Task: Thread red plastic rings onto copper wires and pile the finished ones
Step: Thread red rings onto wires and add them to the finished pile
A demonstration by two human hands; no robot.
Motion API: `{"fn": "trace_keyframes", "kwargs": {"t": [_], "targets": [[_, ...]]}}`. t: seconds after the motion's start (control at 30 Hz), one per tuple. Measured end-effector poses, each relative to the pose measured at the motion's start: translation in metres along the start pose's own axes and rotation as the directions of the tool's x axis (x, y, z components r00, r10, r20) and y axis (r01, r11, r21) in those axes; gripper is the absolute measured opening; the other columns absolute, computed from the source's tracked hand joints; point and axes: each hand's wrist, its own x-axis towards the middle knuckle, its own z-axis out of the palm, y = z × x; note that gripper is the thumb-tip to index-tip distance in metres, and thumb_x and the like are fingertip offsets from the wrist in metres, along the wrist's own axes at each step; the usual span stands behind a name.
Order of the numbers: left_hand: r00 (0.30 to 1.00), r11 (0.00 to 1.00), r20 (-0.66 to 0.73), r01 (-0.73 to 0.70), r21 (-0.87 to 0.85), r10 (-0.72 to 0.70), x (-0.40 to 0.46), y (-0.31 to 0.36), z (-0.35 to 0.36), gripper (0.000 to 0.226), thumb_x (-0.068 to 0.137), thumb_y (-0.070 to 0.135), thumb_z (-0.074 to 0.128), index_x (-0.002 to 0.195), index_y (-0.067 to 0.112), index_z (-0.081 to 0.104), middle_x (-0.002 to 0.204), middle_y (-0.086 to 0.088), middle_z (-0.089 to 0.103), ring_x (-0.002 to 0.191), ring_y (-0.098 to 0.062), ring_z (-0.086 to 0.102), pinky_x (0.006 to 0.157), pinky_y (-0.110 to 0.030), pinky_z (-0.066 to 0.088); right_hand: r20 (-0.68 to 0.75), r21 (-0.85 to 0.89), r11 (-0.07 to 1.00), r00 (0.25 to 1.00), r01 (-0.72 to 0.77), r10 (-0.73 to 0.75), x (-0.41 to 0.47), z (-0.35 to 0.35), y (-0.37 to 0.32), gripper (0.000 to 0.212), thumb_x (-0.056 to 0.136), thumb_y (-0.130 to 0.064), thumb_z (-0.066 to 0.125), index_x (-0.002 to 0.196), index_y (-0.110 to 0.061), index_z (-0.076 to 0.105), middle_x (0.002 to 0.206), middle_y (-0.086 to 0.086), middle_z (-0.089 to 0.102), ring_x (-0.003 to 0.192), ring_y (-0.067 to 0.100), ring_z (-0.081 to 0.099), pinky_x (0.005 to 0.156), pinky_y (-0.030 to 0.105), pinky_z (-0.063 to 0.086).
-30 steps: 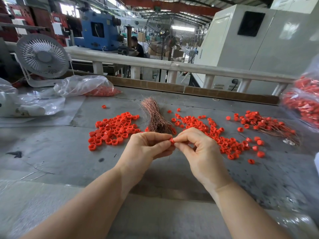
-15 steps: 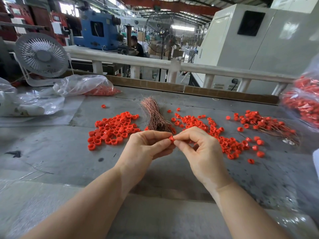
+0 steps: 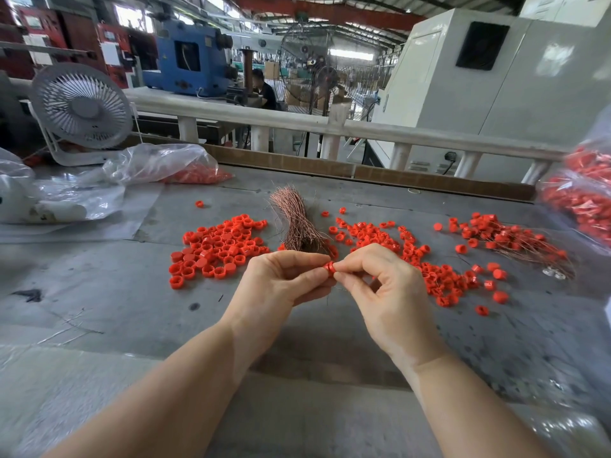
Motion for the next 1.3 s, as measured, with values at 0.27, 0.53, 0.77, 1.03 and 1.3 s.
{"fn": "trace_keyframes", "kwargs": {"t": [0.27,0.53,0.77,1.03,1.3], "targets": [[0.999,0.999,-0.003,-0.037,0.001,0.037,-0.0008,-0.0005,-0.0004,0.021,0.06,0.005,0.067,0.081,0.005,0.068,0.072,-0.009,0.072,0.066,-0.016,0.07,0.059,-0.019,0.055,-0.005,0.052,0.998,1.0,0.023,-0.023,-0.0002,0.0004,0.001,0.004,0.075,-0.003,0.068,0.075,-0.007,0.07,0.076,-0.002,0.062,0.073,0.007,0.058,0.066,0.017,0.046],[1.0,0.999,0.019,0.012,-0.043,-0.011,-0.0006,0.0002,-0.0005,0.021,0.06,0.006,0.066,0.081,0.003,0.069,0.072,-0.011,0.072,0.065,-0.016,0.07,0.06,-0.02,0.055,-0.008,0.066,0.997,1.0,0.027,-0.026,-0.0002,-0.0004,0.0007,0.007,0.077,0.0,0.068,0.076,-0.007,0.07,0.077,-0.001,0.063,0.075,0.007,0.059,0.069,0.015,0.045],[1.0,1.0,0.008,-0.01,-0.022,0.01,-0.0009,0.0003,0.0,0.018,0.062,0.003,0.066,0.081,0.003,0.068,0.071,-0.011,0.072,0.064,-0.016,0.069,0.061,-0.021,0.056,-0.006,0.062,0.998,1.0,0.014,-0.013,-0.0005,0.001,0.0028,0.007,0.077,-0.003,0.067,0.076,-0.009,0.07,0.078,-0.004,0.062,0.076,0.005,0.059,0.069,0.014,0.045],[0.997,0.992,0.005,-0.081,0.096,0.081,-0.003,0.0018,0.0003,0.016,0.075,-0.012,0.062,0.079,0.003,0.068,0.068,-0.008,0.071,0.063,-0.015,0.069,0.061,-0.019,0.055,0.023,0.075,0.997,1.0,0.012,-0.014,-0.0007,0.0008,0.0025,0.007,0.076,-0.001,0.065,0.075,-0.006,0.069,0.078,-0.004,0.061,0.076,0.006,0.059,0.069,0.016,0.047],[0.999,0.993,0.018,-0.046,0.105,0.044,-0.0027,0.0025,-0.0007,0.019,0.075,-0.011,0.062,0.075,0.006,0.07,0.068,-0.011,0.071,0.063,-0.017,0.069,0.059,-0.02,0.055,0.072,0.027,1.0,0.997,0.01,-0.012,-0.0011,-0.0017,-0.0026,0.006,0.077,0.002,0.066,0.075,-0.004,0.067,0.077,0.0,0.061,0.074,0.011,0.059,0.068,0.03,0.049]]}}
